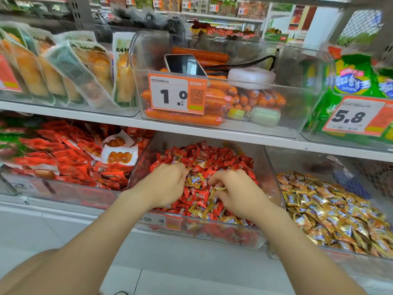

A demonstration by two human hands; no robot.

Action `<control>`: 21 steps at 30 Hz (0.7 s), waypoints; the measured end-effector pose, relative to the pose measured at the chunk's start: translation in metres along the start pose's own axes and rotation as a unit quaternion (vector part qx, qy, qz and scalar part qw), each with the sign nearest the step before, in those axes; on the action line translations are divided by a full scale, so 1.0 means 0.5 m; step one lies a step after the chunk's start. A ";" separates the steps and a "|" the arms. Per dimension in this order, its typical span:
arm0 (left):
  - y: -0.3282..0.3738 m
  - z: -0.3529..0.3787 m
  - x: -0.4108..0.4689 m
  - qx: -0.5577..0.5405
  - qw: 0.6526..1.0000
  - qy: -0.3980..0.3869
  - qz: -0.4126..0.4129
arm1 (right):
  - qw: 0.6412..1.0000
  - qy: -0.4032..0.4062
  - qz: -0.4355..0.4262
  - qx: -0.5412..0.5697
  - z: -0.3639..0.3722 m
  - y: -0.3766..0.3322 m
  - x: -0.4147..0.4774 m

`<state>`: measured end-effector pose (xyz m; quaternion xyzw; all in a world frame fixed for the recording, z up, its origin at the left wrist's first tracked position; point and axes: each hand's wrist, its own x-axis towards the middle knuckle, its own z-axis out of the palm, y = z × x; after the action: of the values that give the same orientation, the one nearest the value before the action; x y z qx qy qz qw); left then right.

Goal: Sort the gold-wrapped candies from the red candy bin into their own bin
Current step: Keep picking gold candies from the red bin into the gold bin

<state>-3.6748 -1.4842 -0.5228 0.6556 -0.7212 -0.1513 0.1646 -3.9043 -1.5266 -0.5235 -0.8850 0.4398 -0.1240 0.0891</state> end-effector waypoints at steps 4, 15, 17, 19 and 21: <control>0.012 -0.003 0.012 -0.006 1.000 0.010 -0.004 | 0.998 0.026 -0.008 0.059 -0.022 -0.002 -0.013; 0.005 0.055 0.056 0.064 0.995 -0.047 0.065 | 0.969 0.000 0.114 0.220 -0.065 0.002 -0.028; 0.005 0.062 0.061 0.080 0.994 -0.054 0.048 | 0.960 0.005 0.157 0.231 -0.069 0.000 -0.033; 0.013 0.064 0.058 0.091 0.993 -0.050 0.047 | 0.955 0.037 0.173 0.237 -0.068 0.005 -0.032; 0.017 0.068 0.060 0.100 0.993 -0.036 0.056 | 0.959 0.041 0.164 0.226 -0.069 0.014 -0.032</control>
<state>-3.6998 -1.5130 -0.5488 0.6217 -0.7737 -0.0924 0.0797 -3.9291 -1.5197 -0.4949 -0.7516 0.5429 -0.2400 0.2876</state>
